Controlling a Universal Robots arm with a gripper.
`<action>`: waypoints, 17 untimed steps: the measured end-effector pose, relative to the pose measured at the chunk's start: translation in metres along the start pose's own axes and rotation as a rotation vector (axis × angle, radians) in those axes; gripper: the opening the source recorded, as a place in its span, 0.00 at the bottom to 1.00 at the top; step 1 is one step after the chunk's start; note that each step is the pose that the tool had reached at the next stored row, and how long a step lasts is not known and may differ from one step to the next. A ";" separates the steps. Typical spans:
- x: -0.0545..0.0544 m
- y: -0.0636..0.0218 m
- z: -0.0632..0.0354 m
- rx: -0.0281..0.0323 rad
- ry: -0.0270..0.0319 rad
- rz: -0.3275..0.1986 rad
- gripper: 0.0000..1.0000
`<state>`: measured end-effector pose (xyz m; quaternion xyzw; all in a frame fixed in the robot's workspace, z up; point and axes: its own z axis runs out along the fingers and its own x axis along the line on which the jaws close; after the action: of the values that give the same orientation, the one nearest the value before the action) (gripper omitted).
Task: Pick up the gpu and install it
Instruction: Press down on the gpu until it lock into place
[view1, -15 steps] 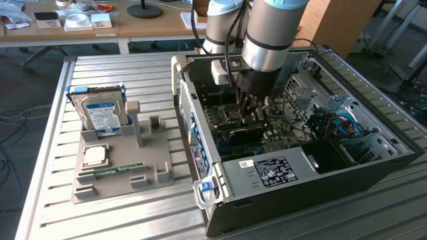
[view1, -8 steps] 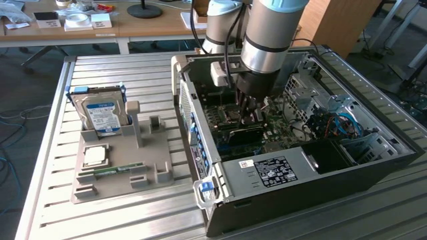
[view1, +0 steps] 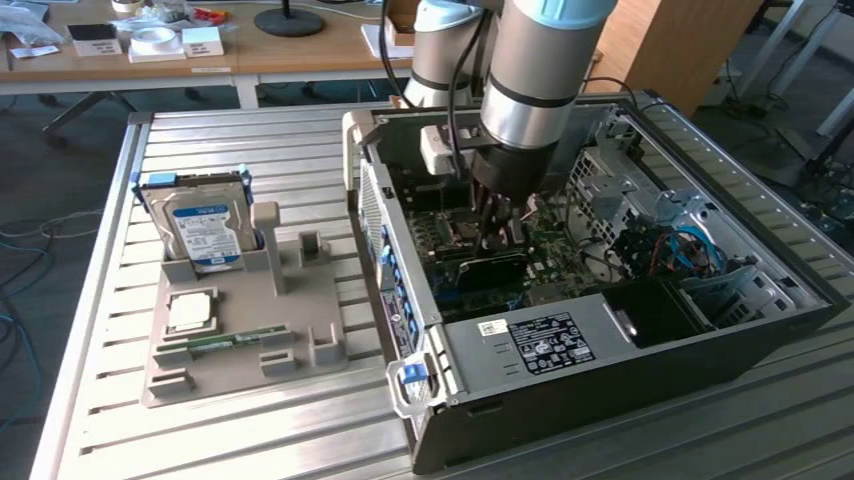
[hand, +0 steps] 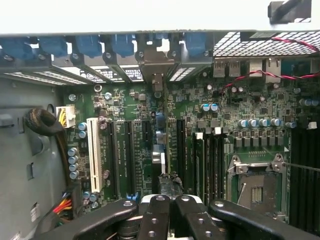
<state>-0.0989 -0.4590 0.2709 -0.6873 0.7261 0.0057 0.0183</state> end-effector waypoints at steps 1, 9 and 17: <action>0.000 0.0000 0.0013 0.0000 0.0000 0.000 0.11; 0.000 0.0001 0.0042 0.0001 -0.0002 0.000 0.11; -0.001 0.0002 0.0063 0.0000 -0.0014 0.000 0.11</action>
<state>-0.0989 -0.4577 0.2646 -0.6873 0.7261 0.0062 0.0188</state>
